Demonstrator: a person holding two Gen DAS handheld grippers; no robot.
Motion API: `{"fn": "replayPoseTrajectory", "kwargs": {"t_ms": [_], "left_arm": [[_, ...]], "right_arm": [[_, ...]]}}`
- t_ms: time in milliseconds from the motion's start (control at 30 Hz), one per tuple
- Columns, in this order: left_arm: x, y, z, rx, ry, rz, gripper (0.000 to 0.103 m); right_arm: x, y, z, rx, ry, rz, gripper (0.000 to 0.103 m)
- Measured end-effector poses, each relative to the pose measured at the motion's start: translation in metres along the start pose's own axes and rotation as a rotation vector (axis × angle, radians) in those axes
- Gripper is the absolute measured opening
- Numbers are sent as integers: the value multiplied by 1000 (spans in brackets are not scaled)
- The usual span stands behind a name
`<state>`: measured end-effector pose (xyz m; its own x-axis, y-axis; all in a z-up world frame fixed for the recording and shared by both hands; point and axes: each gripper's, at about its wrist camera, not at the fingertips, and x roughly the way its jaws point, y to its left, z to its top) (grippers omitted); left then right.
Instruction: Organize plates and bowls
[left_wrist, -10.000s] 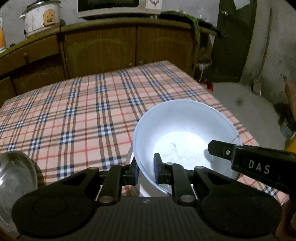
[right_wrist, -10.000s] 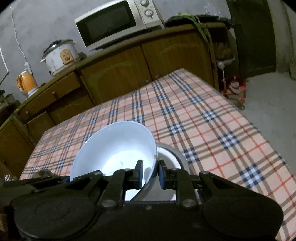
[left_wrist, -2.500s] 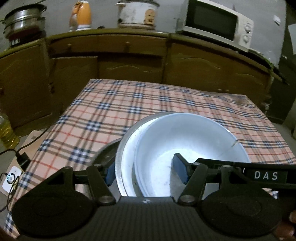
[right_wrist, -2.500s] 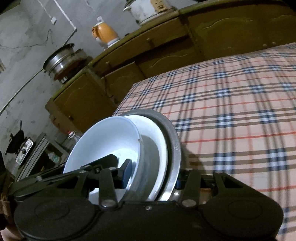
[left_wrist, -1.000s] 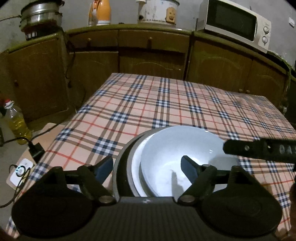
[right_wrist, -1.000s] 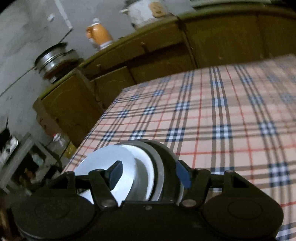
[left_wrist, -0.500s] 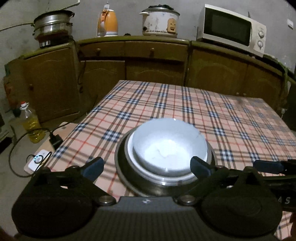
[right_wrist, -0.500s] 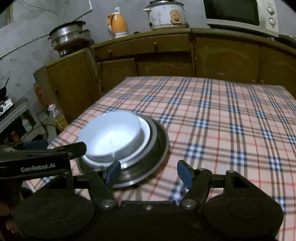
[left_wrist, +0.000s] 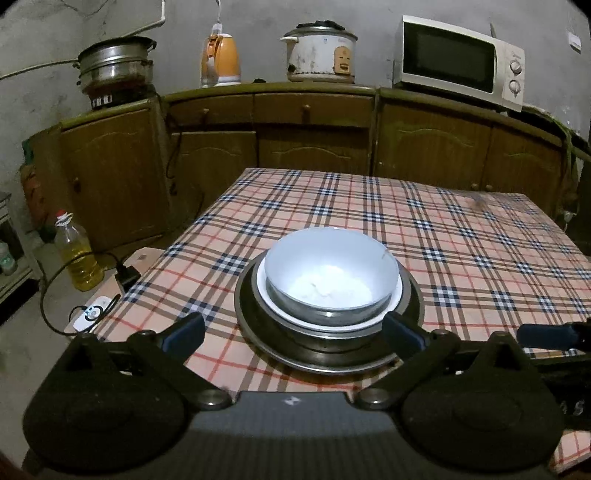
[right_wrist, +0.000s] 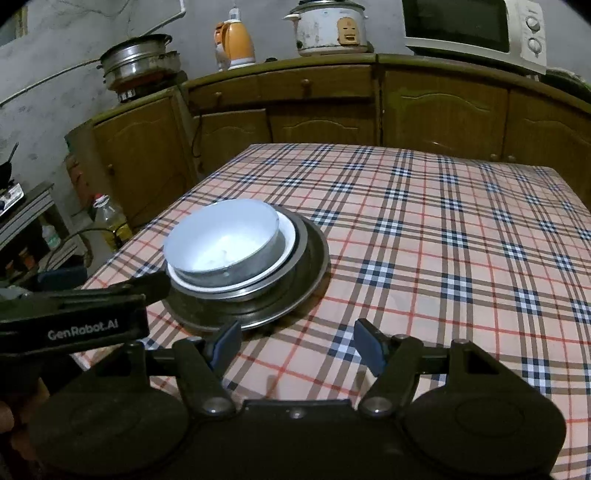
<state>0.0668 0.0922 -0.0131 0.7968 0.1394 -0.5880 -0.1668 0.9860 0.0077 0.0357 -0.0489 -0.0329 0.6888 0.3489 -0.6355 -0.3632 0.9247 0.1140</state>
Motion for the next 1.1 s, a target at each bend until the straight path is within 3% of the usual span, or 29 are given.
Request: {"fn": "replayPoseTrajectory", "kwargs": {"t_ms": [200, 1100], "left_arm": [[-6, -9, -3, 36, -14, -7, 103], [3, -6, -7, -13, 15, -5, 103]], "right_arm": [[-1, 6, -7, -34, 15, 27, 80], [3, 2, -10, -10, 15, 35, 80]]}}
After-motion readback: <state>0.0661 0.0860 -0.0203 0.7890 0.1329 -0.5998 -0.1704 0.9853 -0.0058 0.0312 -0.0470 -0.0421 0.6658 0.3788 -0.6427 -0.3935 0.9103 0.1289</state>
